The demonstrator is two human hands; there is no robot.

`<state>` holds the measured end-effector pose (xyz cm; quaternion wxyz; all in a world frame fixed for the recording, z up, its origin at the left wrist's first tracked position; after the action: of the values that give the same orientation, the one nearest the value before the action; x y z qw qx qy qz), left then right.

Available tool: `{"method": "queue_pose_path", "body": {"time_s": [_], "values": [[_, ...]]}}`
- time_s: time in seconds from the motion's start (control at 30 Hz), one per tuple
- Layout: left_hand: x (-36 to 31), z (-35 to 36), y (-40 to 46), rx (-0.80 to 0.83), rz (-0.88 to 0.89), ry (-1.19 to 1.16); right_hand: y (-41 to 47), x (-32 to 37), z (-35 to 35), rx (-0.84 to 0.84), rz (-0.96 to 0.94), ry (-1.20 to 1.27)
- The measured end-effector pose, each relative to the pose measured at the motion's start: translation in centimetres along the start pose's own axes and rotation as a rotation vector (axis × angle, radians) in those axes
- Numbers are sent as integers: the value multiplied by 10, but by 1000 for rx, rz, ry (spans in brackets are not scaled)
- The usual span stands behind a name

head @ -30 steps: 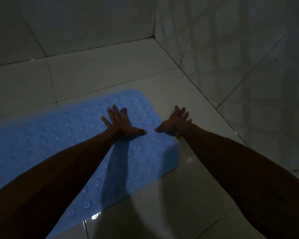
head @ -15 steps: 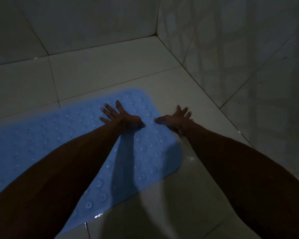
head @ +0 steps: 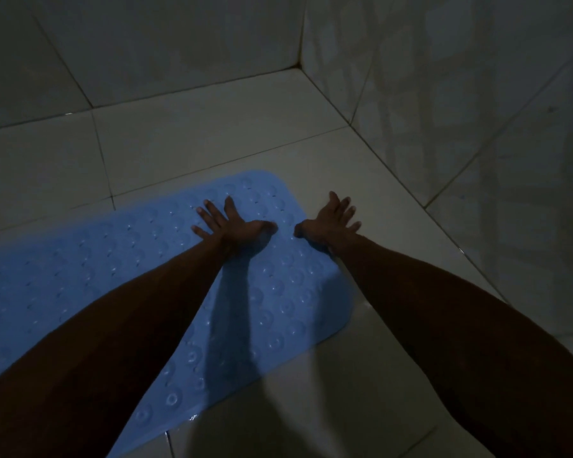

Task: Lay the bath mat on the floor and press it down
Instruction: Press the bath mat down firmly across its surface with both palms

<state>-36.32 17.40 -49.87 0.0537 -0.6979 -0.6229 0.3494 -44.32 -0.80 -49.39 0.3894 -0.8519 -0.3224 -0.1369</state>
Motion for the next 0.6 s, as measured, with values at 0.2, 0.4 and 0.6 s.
{"method": "queue_pose_path", "body": {"time_s": [0.2,0.4,0.6], "values": [[-4,12,-4,-202,-14,-22,3,-1,0,60,14,-14],[-1,2,9,-37,-49,-70,4,1,0,70,13,44],[-12,-8,12,-82,-114,-63,3,4,3,40,38,13]]}}
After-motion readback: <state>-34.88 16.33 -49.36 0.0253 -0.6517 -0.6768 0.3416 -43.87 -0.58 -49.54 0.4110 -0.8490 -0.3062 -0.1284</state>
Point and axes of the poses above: each hand's wrist, its own y-axis towards the middle knuckle, its own z-axis out of the palm, x = y × z, the point moved 4 cm from there along y, towards the middle knuckle, and after that the axes turned 7 degrees about x, right-handed, at the moved point
